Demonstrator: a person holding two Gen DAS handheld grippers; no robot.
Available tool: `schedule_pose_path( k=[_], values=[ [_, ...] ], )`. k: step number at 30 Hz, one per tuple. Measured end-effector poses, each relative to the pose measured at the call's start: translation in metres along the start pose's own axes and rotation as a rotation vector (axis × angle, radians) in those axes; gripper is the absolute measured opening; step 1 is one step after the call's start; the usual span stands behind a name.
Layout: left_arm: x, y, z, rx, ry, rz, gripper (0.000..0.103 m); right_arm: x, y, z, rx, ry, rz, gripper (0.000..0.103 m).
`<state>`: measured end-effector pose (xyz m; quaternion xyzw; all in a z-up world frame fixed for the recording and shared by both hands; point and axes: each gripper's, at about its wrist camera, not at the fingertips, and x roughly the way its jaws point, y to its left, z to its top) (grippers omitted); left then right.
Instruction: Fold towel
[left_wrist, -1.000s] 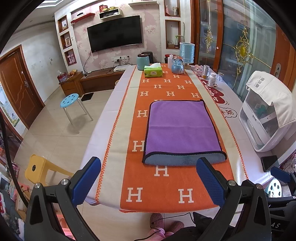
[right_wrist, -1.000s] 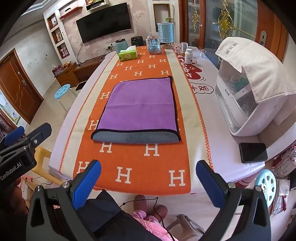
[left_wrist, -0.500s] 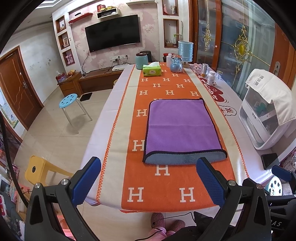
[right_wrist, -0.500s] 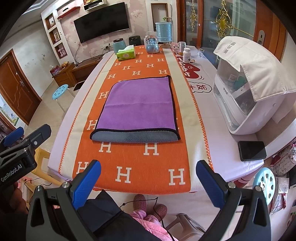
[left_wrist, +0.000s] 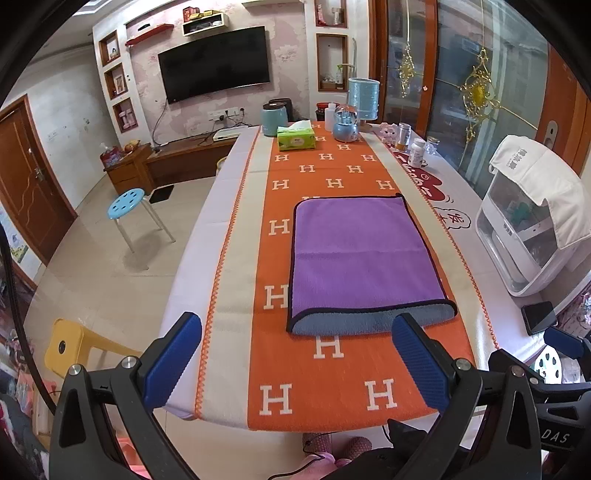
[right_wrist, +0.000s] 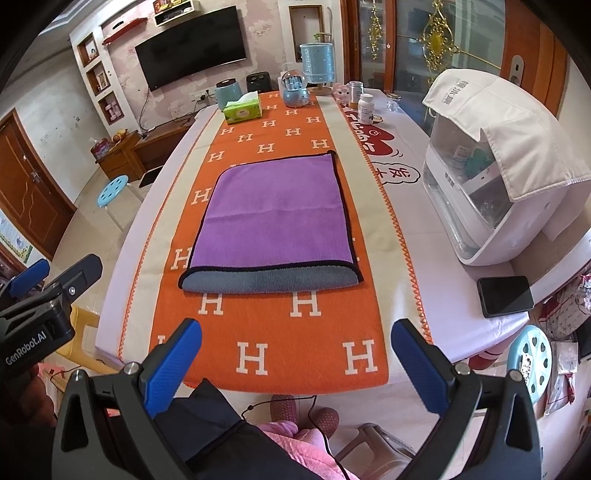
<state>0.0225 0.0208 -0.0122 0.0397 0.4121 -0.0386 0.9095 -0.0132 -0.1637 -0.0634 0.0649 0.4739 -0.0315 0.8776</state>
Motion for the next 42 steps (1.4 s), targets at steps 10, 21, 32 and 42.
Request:
schedule_pose_path(
  k=[10, 21, 32, 42],
  values=[
    [0.023, 0.014, 0.023, 0.035, 0.009, -0.036, 0.102, 0.013, 0.011, 0.01, 0.038, -0.001, -0.039, 0.103],
    [0.046, 0.021, 0.034, 0.031, 0.029, -0.067, 0.102, 0.021, 0.014, 0.018, -0.002, -0.027, -0.08, 0.103],
    [0.088, 0.015, 0.04, 0.063, 0.108, -0.097, 0.102, 0.045, -0.008, 0.029, -0.089, -0.046, -0.063, 0.103],
    [0.151, 0.006, 0.039, 0.096, 0.177, -0.083, 0.102, 0.086, -0.022, 0.038, -0.21, -0.031, -0.032, 0.103]
  ],
)
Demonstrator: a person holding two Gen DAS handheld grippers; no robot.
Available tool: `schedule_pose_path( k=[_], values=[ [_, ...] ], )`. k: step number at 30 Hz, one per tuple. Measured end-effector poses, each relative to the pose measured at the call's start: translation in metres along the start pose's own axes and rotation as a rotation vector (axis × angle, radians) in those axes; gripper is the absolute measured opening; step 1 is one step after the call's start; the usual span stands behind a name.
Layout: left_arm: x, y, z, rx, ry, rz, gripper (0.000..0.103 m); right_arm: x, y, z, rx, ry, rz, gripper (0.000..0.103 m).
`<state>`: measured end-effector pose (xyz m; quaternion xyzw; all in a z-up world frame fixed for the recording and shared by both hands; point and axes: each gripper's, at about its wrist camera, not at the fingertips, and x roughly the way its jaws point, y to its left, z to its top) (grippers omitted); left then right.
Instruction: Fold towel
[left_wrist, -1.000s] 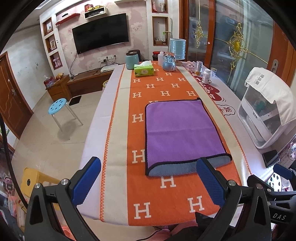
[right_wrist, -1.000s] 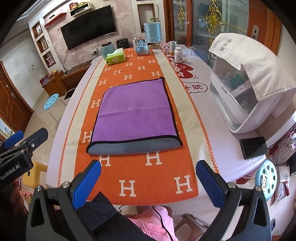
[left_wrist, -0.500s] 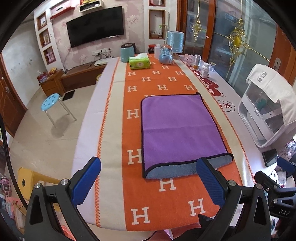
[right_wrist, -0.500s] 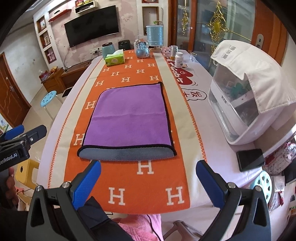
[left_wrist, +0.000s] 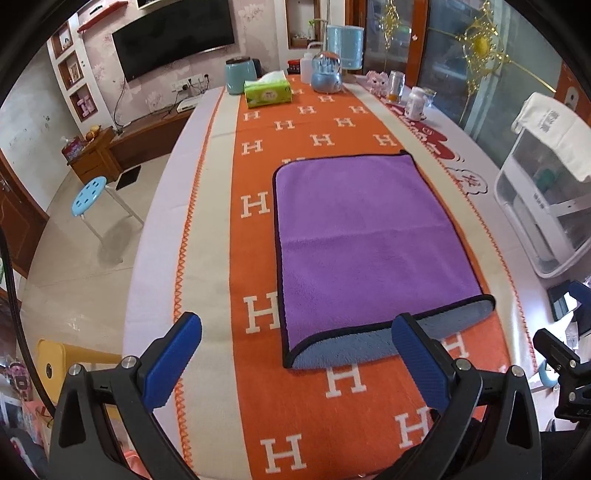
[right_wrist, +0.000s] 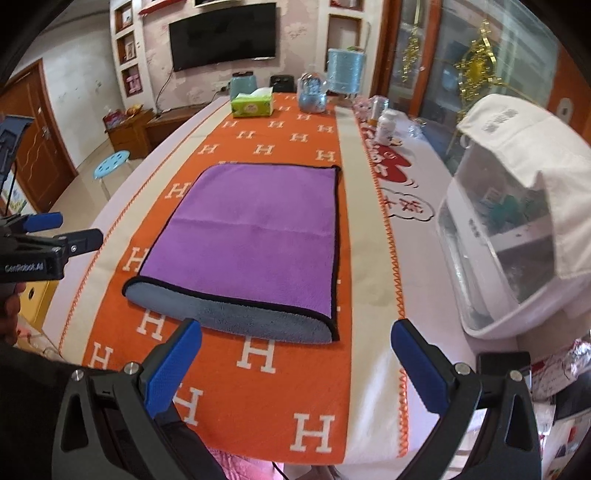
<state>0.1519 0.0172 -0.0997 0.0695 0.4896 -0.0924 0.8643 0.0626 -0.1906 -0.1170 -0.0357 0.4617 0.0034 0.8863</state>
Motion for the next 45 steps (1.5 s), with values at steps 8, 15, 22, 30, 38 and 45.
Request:
schedule_pose_path(
  k=[8, 15, 22, 30, 38, 45],
  values=[
    [0.04, -0.002, 0.001, 0.032, 0.03, -0.024, 0.102, 0.037, 0.0, 0.001, -0.081, 0.026, 0.064, 0.102],
    [0.071, -0.002, -0.005, 0.055, 0.085, -0.045, 0.102, 0.066, 0.001, -0.008, -0.159, 0.024, 0.094, 0.102],
    [0.098, -0.005, -0.012, 0.093, 0.139, -0.088, 0.102, 0.094, -0.005, -0.016, -0.185, 0.078, 0.127, 0.095],
    [0.114, -0.011, -0.017, 0.127, 0.179, -0.109, 0.102, 0.113, -0.011, -0.027, -0.176, 0.134, 0.144, 0.083],
    [0.122, -0.018, -0.019, 0.171, 0.205, -0.125, 0.097, 0.12, -0.014, -0.029, -0.184, 0.15, 0.145, 0.068],
    [0.126, -0.018, -0.022, 0.174, 0.236, -0.147, 0.069, 0.12, -0.02, -0.031, -0.173, 0.151, 0.135, 0.053]
  ],
)
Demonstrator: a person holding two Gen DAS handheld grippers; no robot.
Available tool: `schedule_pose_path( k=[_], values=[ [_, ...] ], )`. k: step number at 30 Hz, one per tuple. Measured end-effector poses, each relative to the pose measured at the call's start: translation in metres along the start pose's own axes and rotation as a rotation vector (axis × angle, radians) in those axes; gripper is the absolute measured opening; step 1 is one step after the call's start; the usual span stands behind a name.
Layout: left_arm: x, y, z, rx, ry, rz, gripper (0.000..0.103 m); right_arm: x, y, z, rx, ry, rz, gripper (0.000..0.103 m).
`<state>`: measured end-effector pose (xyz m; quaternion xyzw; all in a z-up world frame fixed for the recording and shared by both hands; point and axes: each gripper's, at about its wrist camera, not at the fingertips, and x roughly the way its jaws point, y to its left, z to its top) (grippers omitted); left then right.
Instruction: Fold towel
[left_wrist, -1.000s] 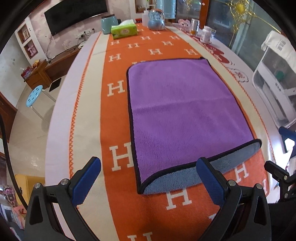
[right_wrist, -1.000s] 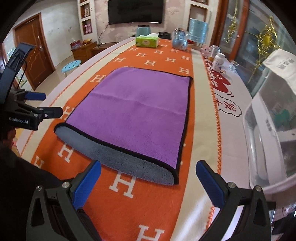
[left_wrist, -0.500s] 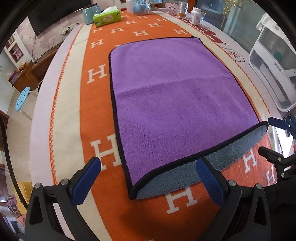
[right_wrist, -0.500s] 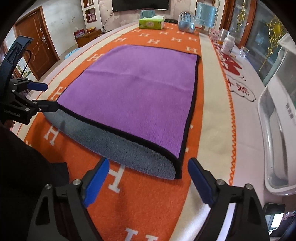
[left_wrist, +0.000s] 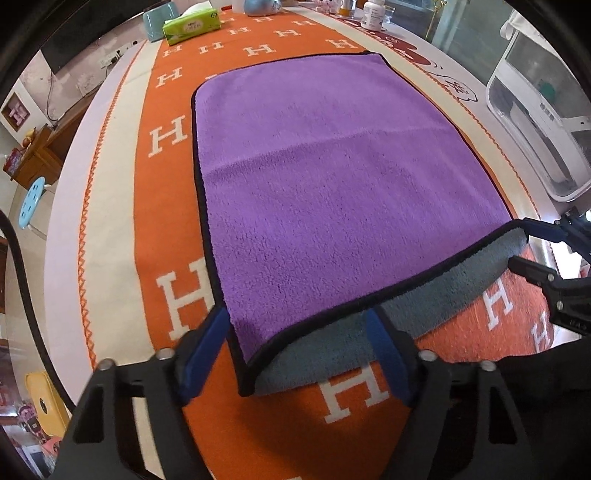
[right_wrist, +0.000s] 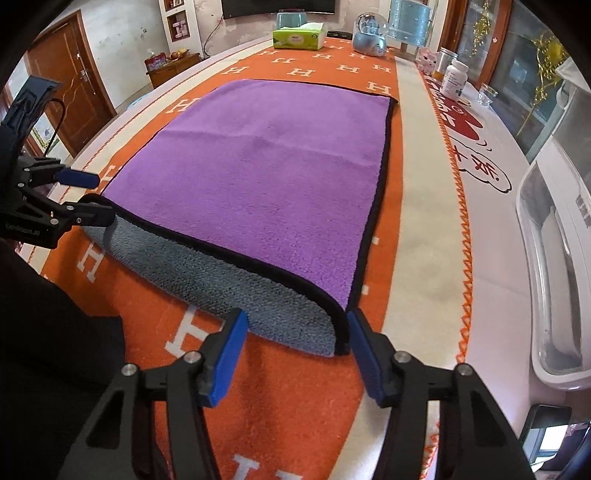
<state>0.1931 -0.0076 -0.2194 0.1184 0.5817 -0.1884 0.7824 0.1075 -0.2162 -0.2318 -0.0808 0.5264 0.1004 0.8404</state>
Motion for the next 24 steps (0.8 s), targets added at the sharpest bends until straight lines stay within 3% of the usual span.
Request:
schedule_pose_path(
  k=[5, 10, 19, 24],
  values=[
    [0.001, 0.001, -0.002, -0.008, 0.008, -0.023, 0.054, -0.001, -0.003, -0.001, 0.009, 0.0, -0.011, 0.044],
    [0.002, -0.001, -0.006, -0.003, 0.015, -0.011, 0.037, -0.003, -0.006, -0.003, 0.037, -0.001, -0.02, 0.028],
    [0.0, 0.002, -0.011, -0.024, 0.022, -0.007, 0.018, -0.006, -0.01, -0.006, 0.058, -0.003, -0.032, 0.01],
    [-0.001, 0.005, -0.014, -0.036, 0.021, -0.012, 0.011, -0.007, -0.011, -0.008, 0.06, -0.004, -0.034, 0.007]
  ],
)
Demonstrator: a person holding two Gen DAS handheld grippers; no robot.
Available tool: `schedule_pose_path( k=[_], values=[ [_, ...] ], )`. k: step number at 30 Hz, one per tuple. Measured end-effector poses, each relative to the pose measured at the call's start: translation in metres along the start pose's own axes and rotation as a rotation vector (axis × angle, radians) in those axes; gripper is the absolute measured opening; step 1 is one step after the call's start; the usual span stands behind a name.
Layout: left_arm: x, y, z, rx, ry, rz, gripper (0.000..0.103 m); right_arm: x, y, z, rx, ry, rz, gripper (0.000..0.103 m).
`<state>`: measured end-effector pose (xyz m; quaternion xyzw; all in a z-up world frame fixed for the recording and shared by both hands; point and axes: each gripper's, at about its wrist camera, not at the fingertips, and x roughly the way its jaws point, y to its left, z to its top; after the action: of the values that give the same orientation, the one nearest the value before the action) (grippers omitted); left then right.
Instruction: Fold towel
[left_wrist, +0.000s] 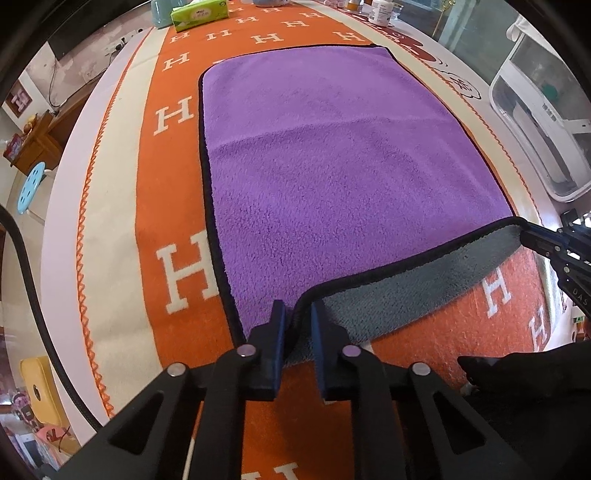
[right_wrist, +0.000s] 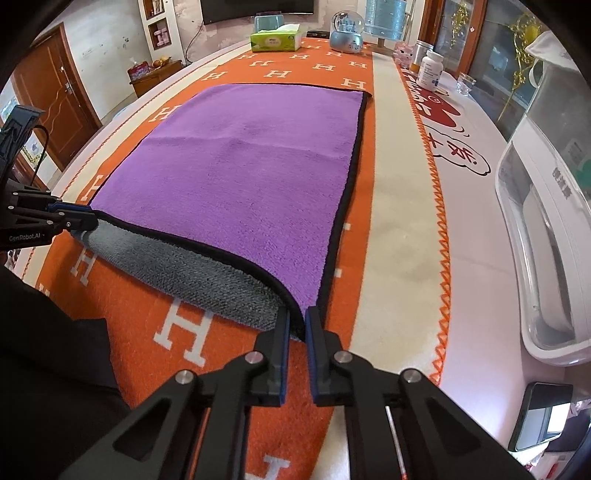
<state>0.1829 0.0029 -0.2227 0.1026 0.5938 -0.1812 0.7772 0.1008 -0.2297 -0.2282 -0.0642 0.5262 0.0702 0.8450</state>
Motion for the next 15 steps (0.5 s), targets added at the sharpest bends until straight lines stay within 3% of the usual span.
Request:
schedule_pose_path(
  k=[15],
  values=[
    [-0.0033, -0.0029, -0.002, -0.022, 0.001, 0.021, 0.006, -0.0024, -0.0013, 0.0015, -0.005, -0.008, -0.001, 0.004]
  ],
)
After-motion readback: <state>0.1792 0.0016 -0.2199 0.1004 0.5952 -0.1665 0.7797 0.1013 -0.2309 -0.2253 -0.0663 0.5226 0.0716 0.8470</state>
